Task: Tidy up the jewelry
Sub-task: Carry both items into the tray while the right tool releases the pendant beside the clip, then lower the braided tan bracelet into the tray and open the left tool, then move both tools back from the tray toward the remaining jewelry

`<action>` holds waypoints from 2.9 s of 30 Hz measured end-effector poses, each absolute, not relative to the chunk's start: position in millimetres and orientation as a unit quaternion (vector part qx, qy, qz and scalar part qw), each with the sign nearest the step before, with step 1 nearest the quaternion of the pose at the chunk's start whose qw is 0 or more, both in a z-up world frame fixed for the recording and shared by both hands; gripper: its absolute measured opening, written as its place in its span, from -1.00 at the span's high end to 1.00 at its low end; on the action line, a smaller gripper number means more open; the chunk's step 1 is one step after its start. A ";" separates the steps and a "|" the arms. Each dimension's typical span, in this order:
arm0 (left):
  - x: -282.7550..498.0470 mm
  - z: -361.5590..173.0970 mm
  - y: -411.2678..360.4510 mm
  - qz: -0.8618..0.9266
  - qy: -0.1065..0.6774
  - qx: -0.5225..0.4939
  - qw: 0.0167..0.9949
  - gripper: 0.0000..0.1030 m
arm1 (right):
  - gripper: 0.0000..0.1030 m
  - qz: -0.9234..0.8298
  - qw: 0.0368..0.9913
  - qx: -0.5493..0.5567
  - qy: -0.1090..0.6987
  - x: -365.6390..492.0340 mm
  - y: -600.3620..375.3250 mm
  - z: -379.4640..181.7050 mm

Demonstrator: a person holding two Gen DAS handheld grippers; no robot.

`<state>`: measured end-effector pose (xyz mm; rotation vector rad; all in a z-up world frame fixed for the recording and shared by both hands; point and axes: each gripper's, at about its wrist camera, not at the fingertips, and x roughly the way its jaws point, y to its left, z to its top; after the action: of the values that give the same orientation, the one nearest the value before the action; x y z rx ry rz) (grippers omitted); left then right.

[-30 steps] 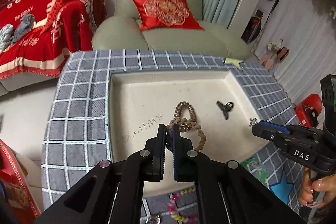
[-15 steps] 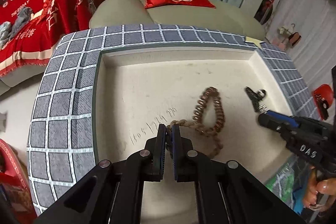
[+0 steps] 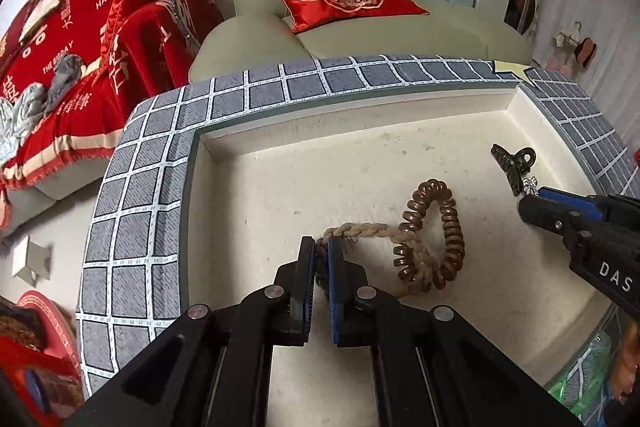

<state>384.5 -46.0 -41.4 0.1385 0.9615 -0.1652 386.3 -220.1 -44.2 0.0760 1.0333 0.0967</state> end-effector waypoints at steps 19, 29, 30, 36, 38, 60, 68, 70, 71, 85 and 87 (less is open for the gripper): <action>371.5 -35.3 -45.3 -0.063 0.446 0.073 0.890 0.58 | -0.32 0.070 0.881 0.105 0.456 344.7 -231.9 -4.6; 369.0 -28.6 -40.6 -0.066 0.442 0.063 0.892 0.57 | -0.45 0.065 0.883 0.126 0.447 319.4 -245.6 3.4; 369.5 -29.8 -41.1 -0.066 0.444 0.064 0.891 0.57 | -0.45 0.064 0.883 0.127 0.448 317.6 -246.7 2.8; 372.5 -36.4 -42.3 -0.066 0.454 0.063 0.886 0.57 | -0.45 0.063 0.879 0.135 0.453 310.8 -251.0 0.5; 372.8 -37.2 -43.5 -0.065 0.454 0.066 0.886 0.57 | -0.45 0.065 0.878 0.140 0.454 309.8 -251.9 -0.1; 368.0 -20.6 -36.1 -0.065 0.415 0.042 0.907 -1.00 | -0.99 0.057 0.888 0.159 0.427 291.7 -262.9 9.6; 361.2 -14.8 -36.0 -0.057 0.383 0.057 0.920 -1.00 | -0.99 0.061 0.904 0.163 0.391 276.2 -264.5 22.3; 353.7 -13.9 -30.3 -0.062 0.382 0.051 0.920 -1.00 | -0.99 0.060 0.905 0.153 0.393 271.2 -262.9 26.9; 348.9 -13.6 -25.6 -0.063 0.383 0.046 0.920 -1.00 | -0.99 0.057 0.905 0.144 0.397 268.5 -261.5 29.5; 246.7 -13.3 39.8 -0.065 0.404 0.035 0.912 -1.00 | -0.99 0.074 0.891 0.134 0.428 212.6 -259.0 28.5; 237.8 -18.6 41.9 -0.065 0.410 0.040 0.909 -1.00 | -0.99 0.068 0.887 0.130 0.438 207.4 -260.0 21.7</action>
<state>237.8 41.9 -18.6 0.0828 0.8463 -0.1348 207.4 -260.0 21.7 0.2711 0.9101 0.1416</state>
